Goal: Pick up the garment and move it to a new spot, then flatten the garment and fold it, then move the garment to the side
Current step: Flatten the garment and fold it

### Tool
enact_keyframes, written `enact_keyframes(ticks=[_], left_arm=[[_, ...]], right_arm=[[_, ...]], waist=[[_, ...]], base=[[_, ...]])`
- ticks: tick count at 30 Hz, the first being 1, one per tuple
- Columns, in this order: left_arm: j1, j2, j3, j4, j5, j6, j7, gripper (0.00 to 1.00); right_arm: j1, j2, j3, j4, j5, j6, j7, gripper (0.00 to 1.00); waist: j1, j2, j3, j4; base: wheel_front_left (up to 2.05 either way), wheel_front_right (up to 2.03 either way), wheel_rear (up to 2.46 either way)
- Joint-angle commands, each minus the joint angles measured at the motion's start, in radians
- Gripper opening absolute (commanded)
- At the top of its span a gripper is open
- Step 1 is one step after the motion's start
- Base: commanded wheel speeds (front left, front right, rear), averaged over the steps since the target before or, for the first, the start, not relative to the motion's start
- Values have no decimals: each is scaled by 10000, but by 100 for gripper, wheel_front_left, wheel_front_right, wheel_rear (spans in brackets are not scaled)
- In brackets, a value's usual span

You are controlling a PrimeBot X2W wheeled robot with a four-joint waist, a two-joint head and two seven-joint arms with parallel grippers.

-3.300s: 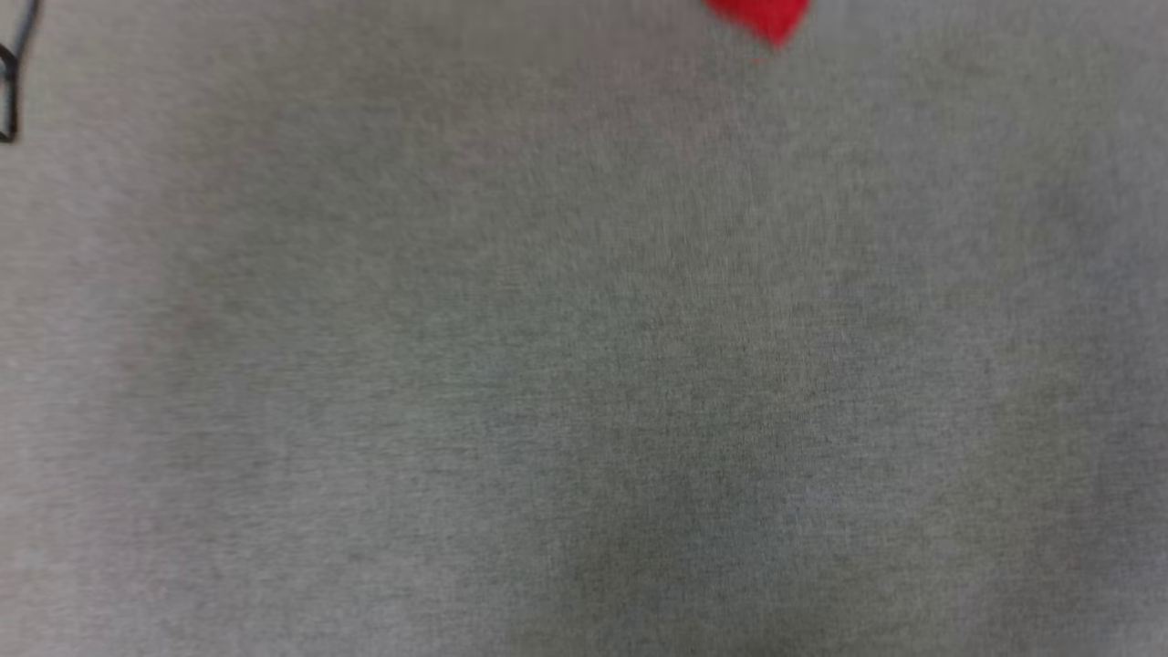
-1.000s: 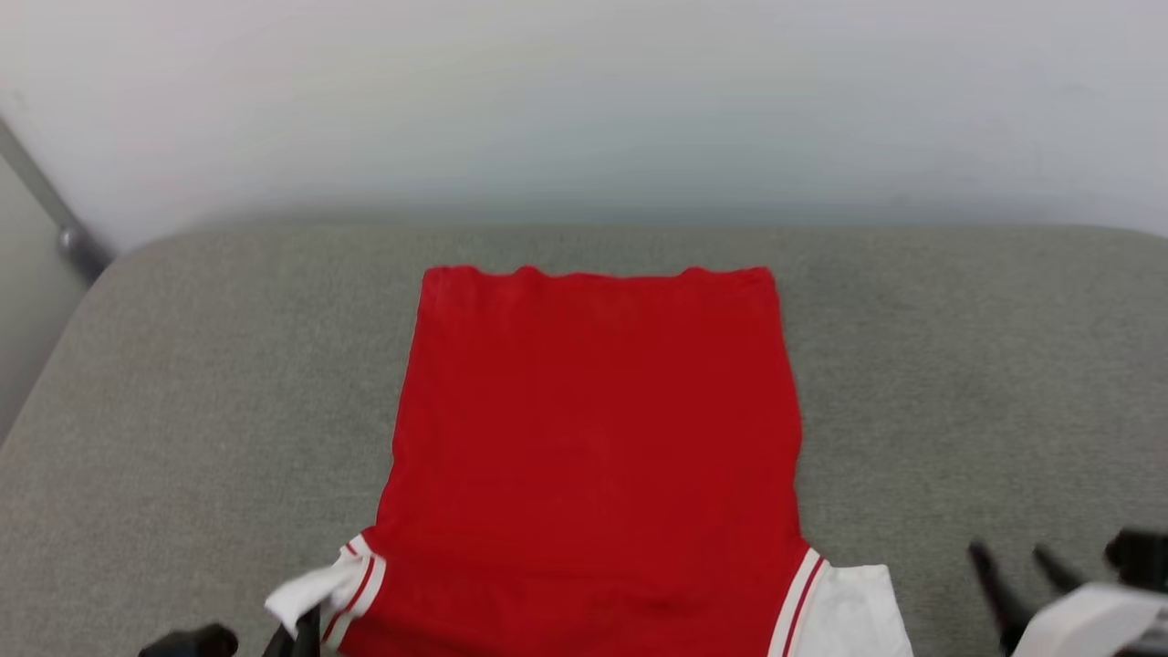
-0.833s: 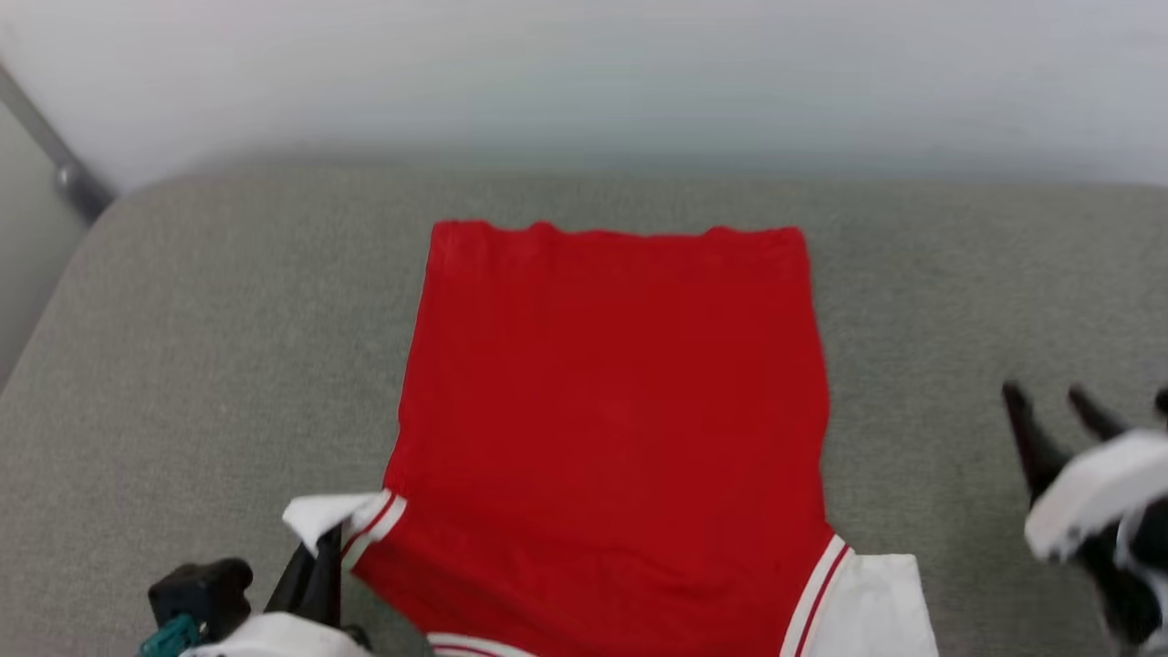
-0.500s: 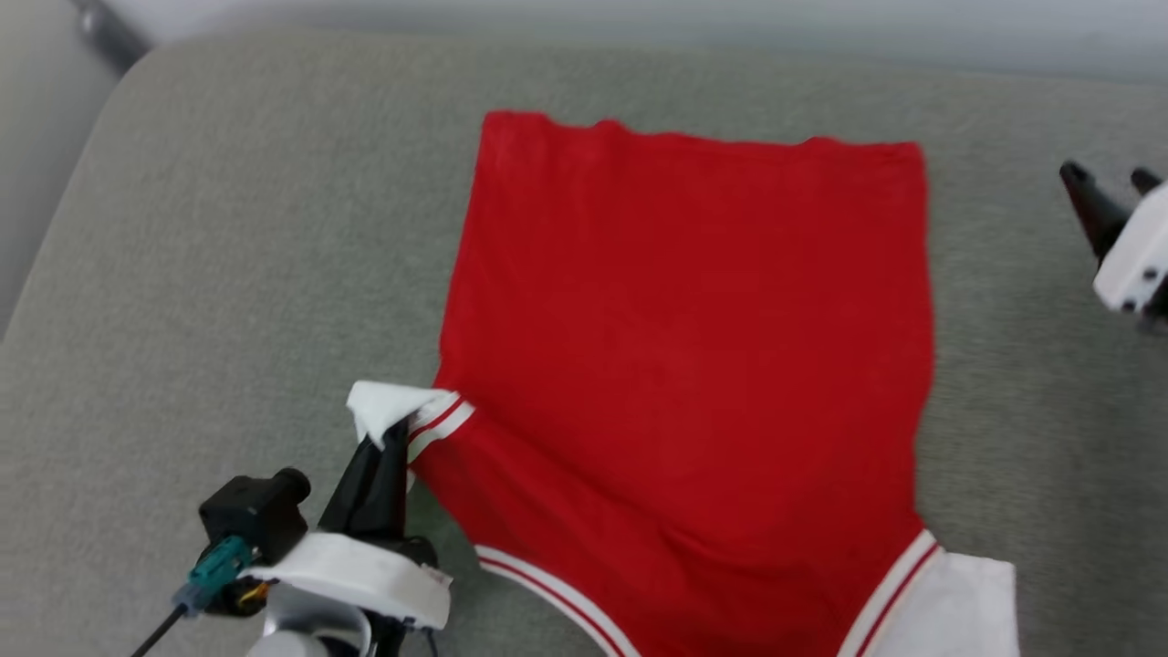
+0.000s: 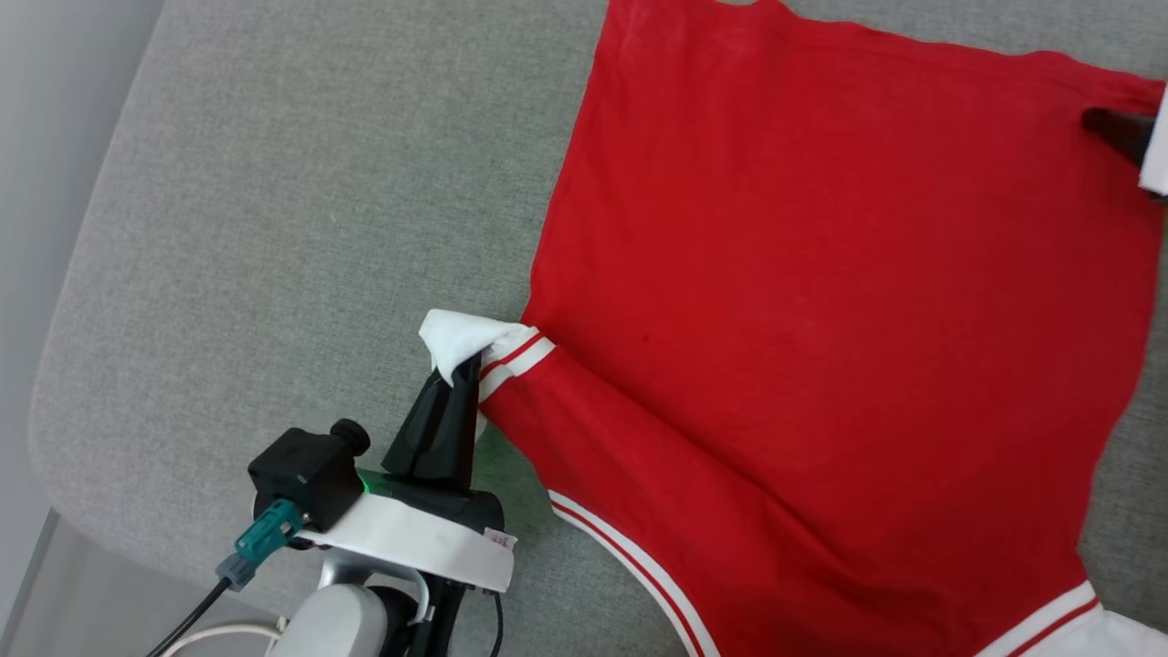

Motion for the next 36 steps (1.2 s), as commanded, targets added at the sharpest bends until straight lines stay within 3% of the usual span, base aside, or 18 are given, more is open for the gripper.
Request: enact_keyframes(ticks=[1,3,4,5,6,9,18,24,28,32,36], left_arm=[[-94,-51,-21,-25,38,-23,-69,0],[-76,-57,-65,15,28,-39,-74,0],[-44,-46,-74,31,18,-31,-61,0],[-34,-39,-80,49,9,-29,-64,0],[-33,-36,-75,77,-10,-32,-80,0],[-35,-3,-56,170,-54,-24,-59,0],[289,203,91,577,-203,149,56,0],[961,554,533,819,-394,509,190,0],[1485,854,885,786,-554,815,363,0],[2057,1148,1195,715,-707,1108,584,0],[2520,1366,1377,557,-873,1323,908,0]], right_arm=[[48,-62,-17,343,-148,-3,314,100],[319,98,-206,795,-191,-10,844,100],[357,198,-229,921,-223,-8,1083,43],[373,256,-233,1015,-235,-7,1289,9],[413,328,-288,1085,-209,-7,1434,0],[245,397,-248,813,-266,-2,1576,0],[-85,-1092,1284,-1248,-29,-5,1314,0],[1492,-2518,2239,-3309,810,-5,1575,0],[3526,-3173,1883,-4526,953,-5,1873,0],[6153,-2873,930,-5409,1155,-7,2098,0],[9019,-2031,94,-6067,1198,-8,2222,0]], waist=[[-3,0,323,312],[-3,0,328,351],[-3,0,353,349],[-3,0,372,345],[-3,0,364,339],[-3,0,302,307],[-3,0,-721,-47],[-3,0,-1983,-832],[-3,0,-2744,-1556],[-3,0,-3476,-2265],[-3,0,-4022,-2852]], base=[[0,0,0],[0,0,0],[0,0,0],[0,0,0],[0,0,0],[0,0,0],[0,0,0],[0,0,0],[0,0,0],[0,0,0],[0,0,0]])
